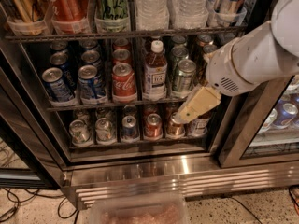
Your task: Pick blue plastic bottle from middle shelf of fridge
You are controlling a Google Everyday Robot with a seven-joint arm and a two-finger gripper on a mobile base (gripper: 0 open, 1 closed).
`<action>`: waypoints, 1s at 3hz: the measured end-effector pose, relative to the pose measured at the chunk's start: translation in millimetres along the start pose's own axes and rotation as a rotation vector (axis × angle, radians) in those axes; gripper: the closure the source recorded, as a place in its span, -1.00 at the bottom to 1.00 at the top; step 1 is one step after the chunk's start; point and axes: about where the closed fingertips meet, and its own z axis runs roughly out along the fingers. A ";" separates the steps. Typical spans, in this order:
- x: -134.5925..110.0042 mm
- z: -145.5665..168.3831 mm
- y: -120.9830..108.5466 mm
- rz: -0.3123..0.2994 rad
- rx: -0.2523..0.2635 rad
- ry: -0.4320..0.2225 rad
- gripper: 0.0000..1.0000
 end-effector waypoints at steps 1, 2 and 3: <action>-4.1 1.6 -1.3 -0.008 0.024 -0.009 -1.00; -15.9 10.6 -4.7 -0.025 0.064 -0.042 -1.00; -31.6 21.3 -9.0 -0.026 0.100 -0.090 -1.00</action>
Offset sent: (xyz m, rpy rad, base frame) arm 0.0303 0.0260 0.0028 0.0239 -0.1520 -0.0120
